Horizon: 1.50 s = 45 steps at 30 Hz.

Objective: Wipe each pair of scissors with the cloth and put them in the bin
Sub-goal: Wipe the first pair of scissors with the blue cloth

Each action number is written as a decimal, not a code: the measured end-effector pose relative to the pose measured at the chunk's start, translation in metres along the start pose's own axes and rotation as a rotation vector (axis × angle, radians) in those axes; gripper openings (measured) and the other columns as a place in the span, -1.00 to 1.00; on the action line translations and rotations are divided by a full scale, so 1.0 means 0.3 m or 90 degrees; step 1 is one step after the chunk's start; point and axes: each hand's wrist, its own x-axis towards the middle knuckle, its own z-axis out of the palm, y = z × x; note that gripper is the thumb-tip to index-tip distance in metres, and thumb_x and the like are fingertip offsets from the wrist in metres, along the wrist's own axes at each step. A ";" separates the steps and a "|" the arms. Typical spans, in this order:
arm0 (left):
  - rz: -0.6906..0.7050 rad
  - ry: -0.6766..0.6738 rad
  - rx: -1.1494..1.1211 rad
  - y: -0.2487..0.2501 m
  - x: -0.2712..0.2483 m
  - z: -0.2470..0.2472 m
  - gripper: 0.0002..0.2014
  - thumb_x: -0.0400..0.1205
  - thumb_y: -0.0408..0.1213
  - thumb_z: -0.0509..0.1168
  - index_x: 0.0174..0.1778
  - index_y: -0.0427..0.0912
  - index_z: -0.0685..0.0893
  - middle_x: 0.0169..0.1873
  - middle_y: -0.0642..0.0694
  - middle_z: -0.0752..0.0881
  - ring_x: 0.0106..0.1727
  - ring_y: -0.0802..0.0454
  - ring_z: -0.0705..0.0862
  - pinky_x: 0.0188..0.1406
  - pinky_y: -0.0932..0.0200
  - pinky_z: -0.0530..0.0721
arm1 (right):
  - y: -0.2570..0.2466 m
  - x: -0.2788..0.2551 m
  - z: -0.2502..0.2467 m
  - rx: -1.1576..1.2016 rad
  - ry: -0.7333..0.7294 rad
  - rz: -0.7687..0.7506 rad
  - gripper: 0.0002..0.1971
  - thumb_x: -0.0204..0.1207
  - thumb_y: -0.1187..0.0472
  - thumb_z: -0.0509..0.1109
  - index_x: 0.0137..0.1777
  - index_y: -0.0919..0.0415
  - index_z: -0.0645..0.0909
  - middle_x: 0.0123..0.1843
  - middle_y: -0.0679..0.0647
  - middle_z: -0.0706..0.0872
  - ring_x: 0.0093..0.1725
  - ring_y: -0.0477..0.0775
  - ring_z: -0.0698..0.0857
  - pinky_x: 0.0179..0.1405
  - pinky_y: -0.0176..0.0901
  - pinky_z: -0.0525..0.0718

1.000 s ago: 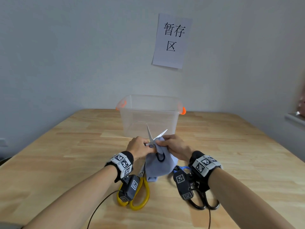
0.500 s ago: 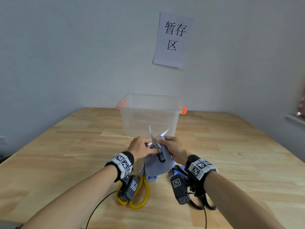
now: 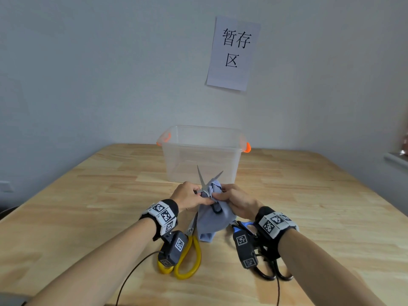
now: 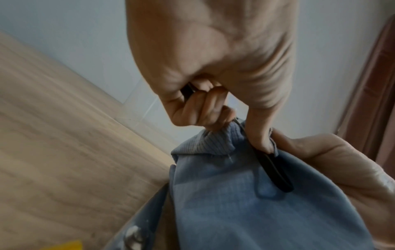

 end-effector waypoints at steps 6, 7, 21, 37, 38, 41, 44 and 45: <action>0.026 -0.025 0.022 -0.004 -0.010 0.001 -0.42 0.32 -0.04 0.69 -0.55 -0.07 0.33 -0.53 -0.04 0.36 -0.41 0.00 0.33 -0.28 0.11 0.20 | 0.020 0.012 -0.007 -0.052 0.066 -0.057 -0.92 0.59 0.47 0.39 0.02 0.45 0.69 -0.07 0.30 0.81 -0.07 0.17 0.83 -0.06 -0.10 0.77; 0.029 -0.025 0.022 -0.004 -0.011 0.005 -0.42 0.32 -0.04 0.69 -0.54 -0.07 0.33 -0.51 -0.06 0.37 -0.40 0.00 0.33 -0.27 0.11 0.21 | 0.024 0.014 -0.005 -0.055 0.091 -0.074 -0.94 0.60 0.46 0.39 0.00 0.42 0.69 -0.12 0.27 0.81 -0.11 0.13 0.83 -0.11 -0.13 0.77; 0.025 -0.002 0.066 0.024 -0.022 0.022 -0.47 0.32 -0.06 0.68 -0.54 -0.06 0.38 -0.55 0.03 0.44 -0.42 0.01 0.39 -0.31 0.14 0.34 | 0.064 0.027 0.007 -0.192 0.224 -0.148 -0.84 0.52 0.20 0.58 -0.08 0.30 0.74 -0.13 0.24 0.85 -0.13 0.09 0.82 -0.05 -0.02 0.81; 0.042 0.024 0.126 0.040 -0.025 0.025 -0.46 0.29 0.03 0.68 -0.55 -0.13 0.43 -0.56 -0.02 0.42 -0.45 0.01 0.33 -0.38 0.11 0.24 | 0.052 0.067 -0.018 -0.111 0.295 -0.088 -0.78 0.56 0.28 0.51 -0.31 0.34 0.71 -0.33 0.18 0.78 -0.27 0.11 0.75 -0.18 -0.08 0.75; 0.043 0.021 0.130 0.042 -0.025 0.027 -0.46 0.29 0.01 0.67 -0.58 -0.11 0.40 -0.57 0.00 0.41 -0.46 0.01 0.33 -0.38 0.11 0.23 | 0.063 0.064 -0.009 -0.113 0.281 -0.073 -0.78 0.55 0.25 0.53 -0.29 0.35 0.74 -0.31 0.21 0.81 -0.26 0.13 0.77 -0.15 -0.06 0.77; 0.045 0.019 0.128 0.042 -0.025 0.029 -0.43 0.30 0.01 0.68 -0.62 -0.07 0.37 -0.60 0.04 0.40 -0.47 0.01 0.33 -0.38 0.11 0.24 | 0.074 0.065 -0.004 -0.118 0.266 -0.068 -0.80 0.54 0.23 0.54 -0.27 0.34 0.77 -0.25 0.27 0.83 -0.22 0.16 0.80 -0.10 0.00 0.79; 0.037 0.036 0.118 0.051 -0.032 0.030 -0.49 0.33 0.01 0.67 -0.72 -0.02 0.49 -0.67 0.10 0.43 -0.51 0.08 0.38 -0.44 0.13 0.28 | 0.048 0.066 -0.014 -0.106 0.303 -0.091 -0.74 0.54 0.28 0.52 -0.40 0.26 0.73 -0.37 0.18 0.77 -0.29 0.13 0.73 -0.21 -0.07 0.70; 0.036 0.032 0.116 0.051 -0.032 0.031 -0.52 0.34 0.01 0.67 -0.74 0.05 0.54 -0.69 0.11 0.43 -0.52 0.10 0.38 -0.46 0.13 0.28 | 0.044 0.070 -0.018 -0.104 0.324 -0.093 -0.73 0.53 0.28 0.51 -0.41 0.26 0.72 -0.38 0.18 0.76 -0.31 0.13 0.72 -0.22 -0.06 0.69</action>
